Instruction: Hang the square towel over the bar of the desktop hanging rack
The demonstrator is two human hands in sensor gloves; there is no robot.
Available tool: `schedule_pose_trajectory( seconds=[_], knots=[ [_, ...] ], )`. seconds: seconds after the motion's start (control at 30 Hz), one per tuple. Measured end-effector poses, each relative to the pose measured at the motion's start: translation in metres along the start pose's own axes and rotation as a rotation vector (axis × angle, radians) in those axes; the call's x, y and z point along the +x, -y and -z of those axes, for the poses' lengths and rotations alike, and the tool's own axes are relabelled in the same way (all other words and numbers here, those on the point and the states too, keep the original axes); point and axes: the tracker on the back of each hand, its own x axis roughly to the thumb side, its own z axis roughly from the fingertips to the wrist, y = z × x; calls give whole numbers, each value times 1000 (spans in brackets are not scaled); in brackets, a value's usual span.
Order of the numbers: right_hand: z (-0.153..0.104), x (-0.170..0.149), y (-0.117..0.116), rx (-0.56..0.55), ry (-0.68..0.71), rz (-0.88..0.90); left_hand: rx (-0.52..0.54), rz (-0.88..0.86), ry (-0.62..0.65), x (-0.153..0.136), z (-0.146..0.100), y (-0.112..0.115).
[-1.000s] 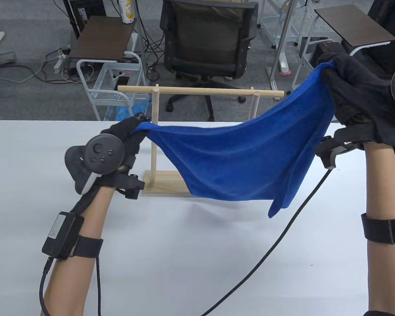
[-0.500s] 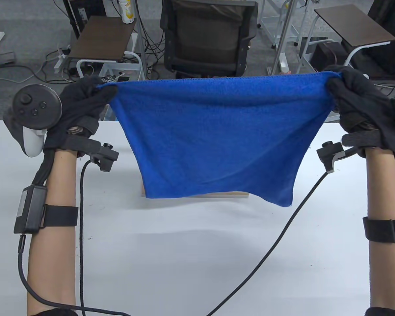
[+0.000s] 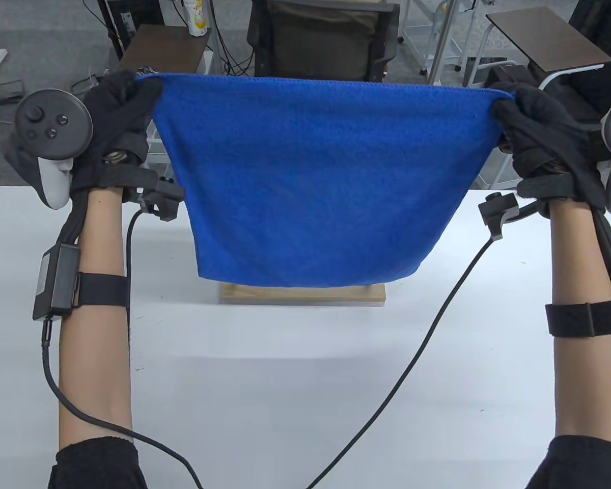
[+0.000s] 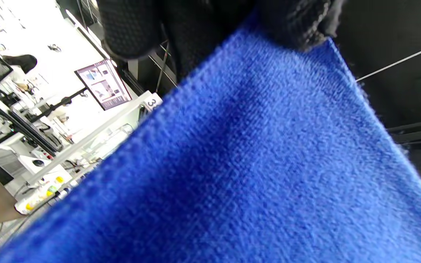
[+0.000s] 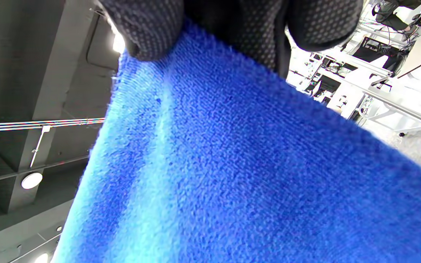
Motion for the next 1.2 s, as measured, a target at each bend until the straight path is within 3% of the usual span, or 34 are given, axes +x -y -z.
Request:
schedule_pose_trajectory(
  seconds=[0.37, 0.63, 0.9, 1.2],
  knots=[
    [49, -7, -15, 14, -43, -3, 52, 96, -19, 0, 45, 12],
    [74, -46, -31, 22, -146, -56, 5, 175, -37, -22, 61, 43],
    [86, -92, -43, 132, -270, -61, -196, 256, -118, -57, 72, 70],
    [87, -122, -54, 338, -419, -115, -448, 240, -245, -97, 73, 96]
  ],
)
